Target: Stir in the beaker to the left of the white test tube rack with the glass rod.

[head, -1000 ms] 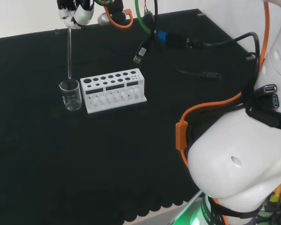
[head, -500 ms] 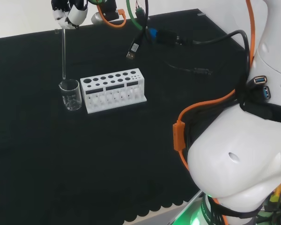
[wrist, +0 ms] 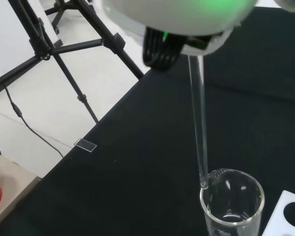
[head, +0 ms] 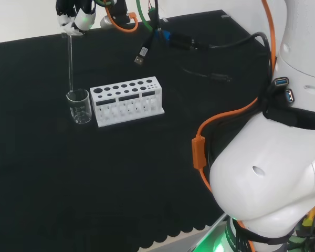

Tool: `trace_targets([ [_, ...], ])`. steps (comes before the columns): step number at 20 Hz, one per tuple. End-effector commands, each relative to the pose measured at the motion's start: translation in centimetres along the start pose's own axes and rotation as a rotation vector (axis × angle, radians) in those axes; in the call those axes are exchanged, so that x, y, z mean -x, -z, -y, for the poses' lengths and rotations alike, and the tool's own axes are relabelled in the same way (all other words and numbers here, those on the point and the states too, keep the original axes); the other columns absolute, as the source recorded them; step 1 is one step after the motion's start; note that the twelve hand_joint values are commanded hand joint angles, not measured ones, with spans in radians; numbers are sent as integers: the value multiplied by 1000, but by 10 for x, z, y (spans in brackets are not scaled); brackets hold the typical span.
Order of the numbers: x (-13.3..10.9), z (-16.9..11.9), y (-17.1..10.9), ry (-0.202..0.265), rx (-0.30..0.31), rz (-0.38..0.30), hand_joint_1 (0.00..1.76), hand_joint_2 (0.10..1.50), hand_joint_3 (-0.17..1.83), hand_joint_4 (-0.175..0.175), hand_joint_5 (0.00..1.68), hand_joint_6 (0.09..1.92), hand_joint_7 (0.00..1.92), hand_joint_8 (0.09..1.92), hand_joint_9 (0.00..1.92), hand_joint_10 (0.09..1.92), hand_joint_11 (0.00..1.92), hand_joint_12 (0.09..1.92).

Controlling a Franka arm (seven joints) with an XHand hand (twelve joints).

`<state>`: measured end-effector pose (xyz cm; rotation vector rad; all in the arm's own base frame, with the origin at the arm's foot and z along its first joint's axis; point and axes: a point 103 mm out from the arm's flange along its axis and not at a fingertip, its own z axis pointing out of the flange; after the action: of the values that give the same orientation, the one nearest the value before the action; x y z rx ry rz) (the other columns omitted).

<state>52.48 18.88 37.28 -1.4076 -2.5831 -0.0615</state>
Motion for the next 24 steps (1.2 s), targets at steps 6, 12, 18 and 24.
trace_targets([
  [6, 29, -6, -17, 8, -46, -17, 1330, 595, 777, -175, 1171, 702, 1409, 680, 1684, 481, 1542, 726],
  [12, 44, -4, -20, -1, -56, -22, 1330, 594, 778, -175, 1171, 702, 1409, 681, 1687, 481, 1543, 729],
  [18, 53, -4, -34, -5, -81, -32, 1330, 592, 781, -175, 1172, 702, 1409, 680, 1688, 480, 1544, 731],
  [24, 55, -8, -52, 4, -106, -39, 1330, 590, 784, -175, 1172, 703, 1410, 680, 1688, 479, 1544, 733],
])
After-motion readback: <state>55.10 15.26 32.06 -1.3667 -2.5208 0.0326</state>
